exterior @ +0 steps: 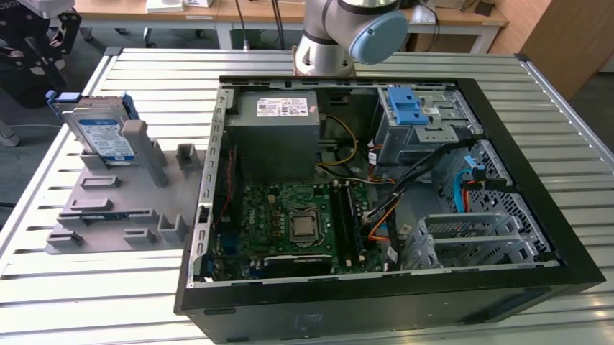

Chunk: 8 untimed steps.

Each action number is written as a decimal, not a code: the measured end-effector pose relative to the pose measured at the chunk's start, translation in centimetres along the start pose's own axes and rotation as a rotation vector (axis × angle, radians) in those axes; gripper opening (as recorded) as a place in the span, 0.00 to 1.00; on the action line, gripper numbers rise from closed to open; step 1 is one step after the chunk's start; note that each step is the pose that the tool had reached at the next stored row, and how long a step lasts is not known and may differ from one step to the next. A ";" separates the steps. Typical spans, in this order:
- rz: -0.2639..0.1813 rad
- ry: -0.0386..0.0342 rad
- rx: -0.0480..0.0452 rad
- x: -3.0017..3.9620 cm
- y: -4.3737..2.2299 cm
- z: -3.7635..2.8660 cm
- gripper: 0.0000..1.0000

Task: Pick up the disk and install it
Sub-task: 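Pick up the disk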

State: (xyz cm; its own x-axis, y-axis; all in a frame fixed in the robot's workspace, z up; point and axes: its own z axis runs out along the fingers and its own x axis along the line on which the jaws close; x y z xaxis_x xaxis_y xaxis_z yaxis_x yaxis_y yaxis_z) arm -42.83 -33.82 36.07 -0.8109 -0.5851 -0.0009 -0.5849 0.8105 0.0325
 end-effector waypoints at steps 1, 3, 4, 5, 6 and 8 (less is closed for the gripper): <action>-0.011 0.0002 0.0000 0.00 0.00 0.01 0.11; -0.037 0.0011 0.0001 0.00 0.00 0.00 0.11; -0.050 0.0015 0.0001 0.00 0.00 0.00 0.11; -0.063 0.0019 0.0001 0.00 -0.01 0.00 0.11; -0.075 0.0023 0.0001 0.00 0.00 0.00 0.11; -0.098 0.0030 0.0000 0.00 0.00 0.00 0.11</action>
State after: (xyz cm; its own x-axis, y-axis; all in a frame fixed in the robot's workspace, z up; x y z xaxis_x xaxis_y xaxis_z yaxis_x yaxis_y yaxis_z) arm -42.83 -33.82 36.06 -0.7498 -0.6616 -0.0011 -0.6613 0.7494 0.0324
